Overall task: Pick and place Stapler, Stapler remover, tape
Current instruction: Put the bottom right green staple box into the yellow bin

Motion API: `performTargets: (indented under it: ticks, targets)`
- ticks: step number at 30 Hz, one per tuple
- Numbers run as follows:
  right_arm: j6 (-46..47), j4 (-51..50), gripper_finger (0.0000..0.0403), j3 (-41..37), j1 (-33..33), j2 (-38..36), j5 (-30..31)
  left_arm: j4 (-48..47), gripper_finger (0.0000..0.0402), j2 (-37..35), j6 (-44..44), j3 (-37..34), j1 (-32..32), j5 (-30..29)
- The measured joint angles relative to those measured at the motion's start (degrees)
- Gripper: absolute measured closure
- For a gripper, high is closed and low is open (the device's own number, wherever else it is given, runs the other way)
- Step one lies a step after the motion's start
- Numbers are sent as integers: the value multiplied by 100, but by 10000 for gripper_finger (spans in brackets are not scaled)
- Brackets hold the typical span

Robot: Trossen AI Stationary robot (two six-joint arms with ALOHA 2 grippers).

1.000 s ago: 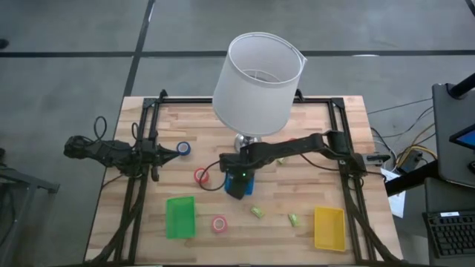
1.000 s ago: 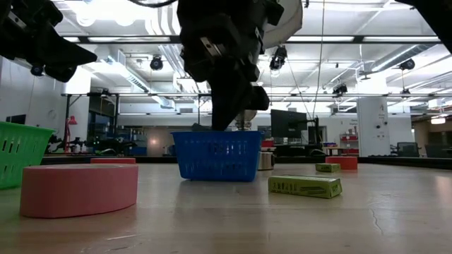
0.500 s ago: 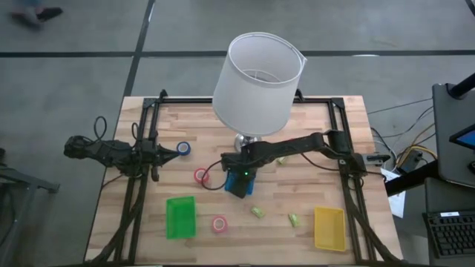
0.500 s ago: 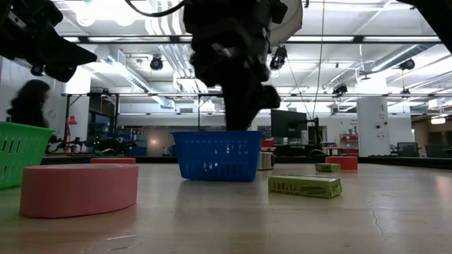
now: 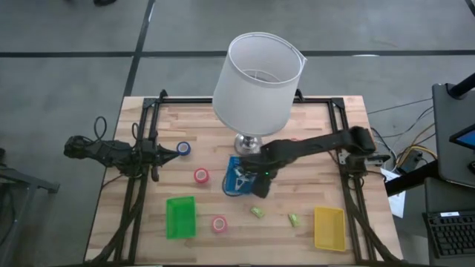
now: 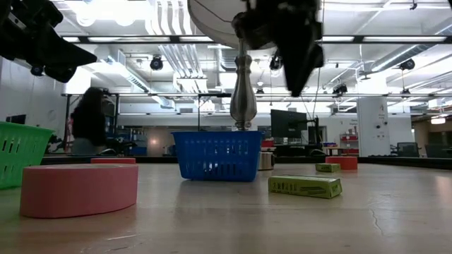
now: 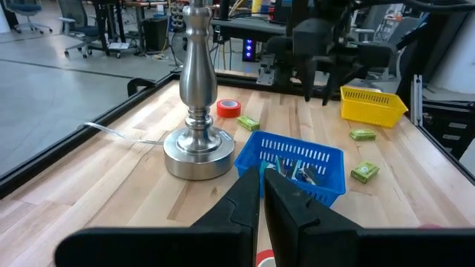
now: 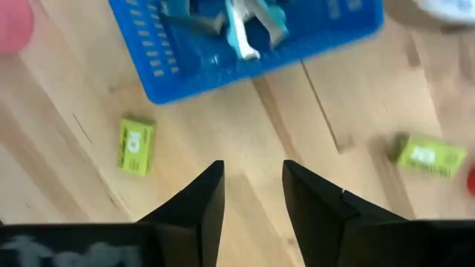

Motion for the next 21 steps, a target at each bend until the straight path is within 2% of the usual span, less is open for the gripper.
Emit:
performTargets:
  ticks: [5,12,16,21]
  targets:
    - [895,605,277,-1028,168,-790,24,1,378,0,1,-2,0,-1]
    - [2375,1250,263,-2215,632,-1794,-971,-9,378,0,0,-1,0,0]
    - [3305,1432,232,-2704,723,-1924,-1557,-13,378,0,1,-1,0,0]
    - [3714,2052,181,-3009,1064,-1889,-1757,-40,378,0,1,-1,-1,-2]
